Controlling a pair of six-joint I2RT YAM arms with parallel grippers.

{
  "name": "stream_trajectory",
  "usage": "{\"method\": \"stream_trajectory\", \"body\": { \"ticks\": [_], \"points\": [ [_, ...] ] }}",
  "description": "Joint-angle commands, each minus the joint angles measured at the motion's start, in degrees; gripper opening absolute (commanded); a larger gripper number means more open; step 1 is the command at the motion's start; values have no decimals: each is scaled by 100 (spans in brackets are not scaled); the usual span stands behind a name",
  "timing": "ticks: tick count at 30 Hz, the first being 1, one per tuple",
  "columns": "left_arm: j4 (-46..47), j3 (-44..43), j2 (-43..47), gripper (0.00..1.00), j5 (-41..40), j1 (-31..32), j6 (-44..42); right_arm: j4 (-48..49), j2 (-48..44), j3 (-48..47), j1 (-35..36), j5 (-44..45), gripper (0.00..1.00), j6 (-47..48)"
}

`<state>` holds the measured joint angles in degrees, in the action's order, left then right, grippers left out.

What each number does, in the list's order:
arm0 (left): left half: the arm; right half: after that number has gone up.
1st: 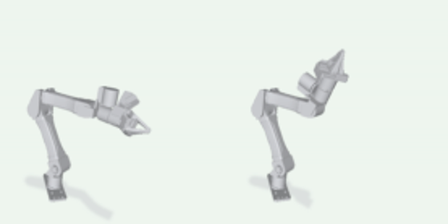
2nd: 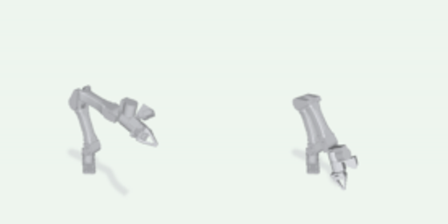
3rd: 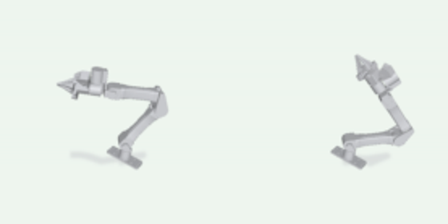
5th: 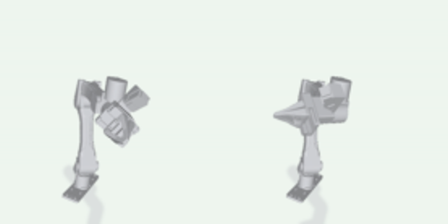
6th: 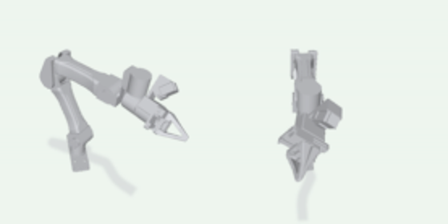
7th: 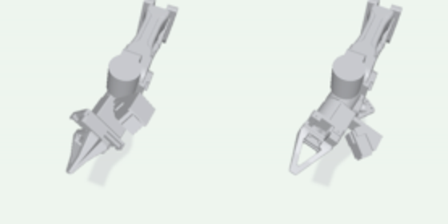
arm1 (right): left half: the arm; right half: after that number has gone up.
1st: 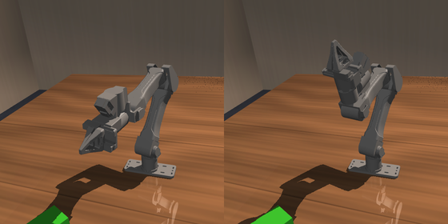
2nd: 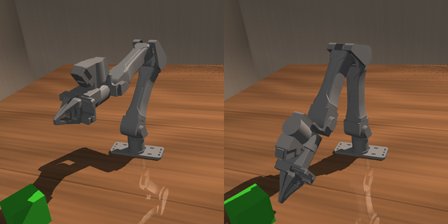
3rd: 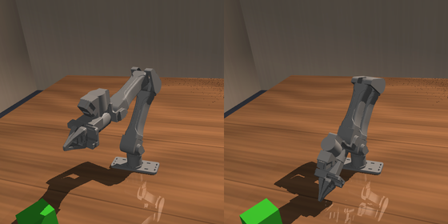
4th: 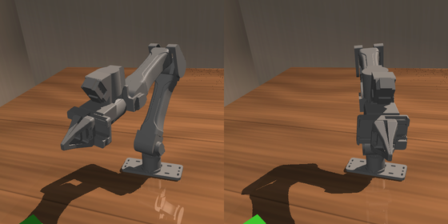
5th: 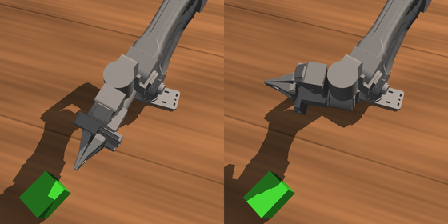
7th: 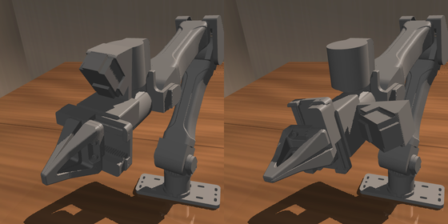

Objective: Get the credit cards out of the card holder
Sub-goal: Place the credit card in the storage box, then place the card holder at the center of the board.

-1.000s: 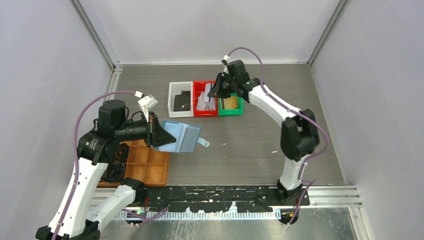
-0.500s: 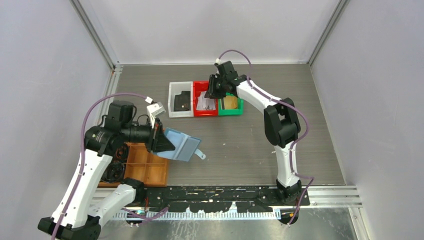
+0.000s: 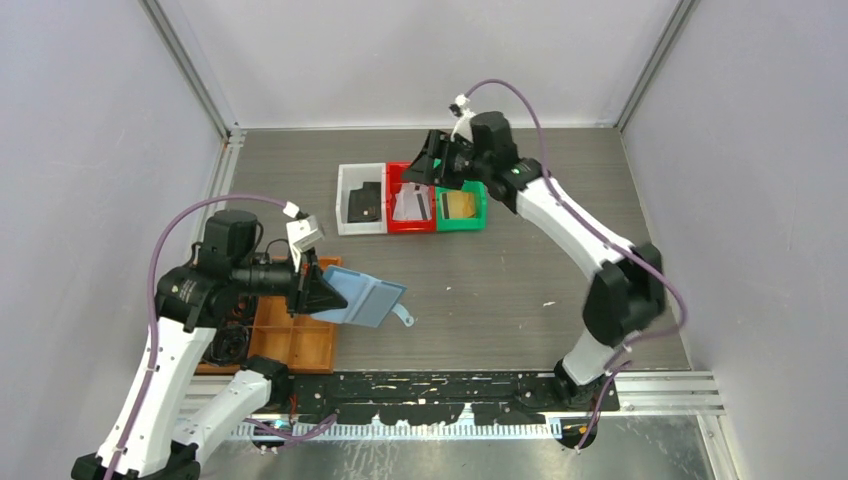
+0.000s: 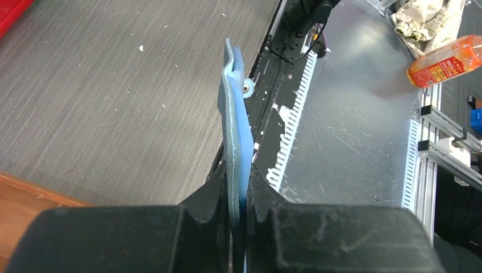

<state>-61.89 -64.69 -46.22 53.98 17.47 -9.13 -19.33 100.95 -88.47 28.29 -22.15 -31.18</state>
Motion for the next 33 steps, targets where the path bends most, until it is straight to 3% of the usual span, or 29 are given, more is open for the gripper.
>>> {"method": "stream_trajectory", "body": {
  "ticks": [1,4,10,18,30,33],
  "points": [
    [56,-136,28,7,284,-7,-326,2636,-1409,1137,94,-1956,72,-1449],
    [178,-86,67,7,278,-7,-342,3312,-2022,1851,436,-2506,75,-1819],
    [299,-28,-42,7,281,-5,-336,3021,-2877,2532,1643,-2480,79,-1210],
    [389,-11,-158,7,-23,-5,-557,2618,-3205,2999,2380,-1984,77,-1013],
    [726,50,-656,6,-367,141,-674,2347,-2806,3457,2564,-786,52,-846],
    [729,65,-787,6,-500,233,-869,2591,-2674,3525,2566,-666,39,-980]
  ]
}}
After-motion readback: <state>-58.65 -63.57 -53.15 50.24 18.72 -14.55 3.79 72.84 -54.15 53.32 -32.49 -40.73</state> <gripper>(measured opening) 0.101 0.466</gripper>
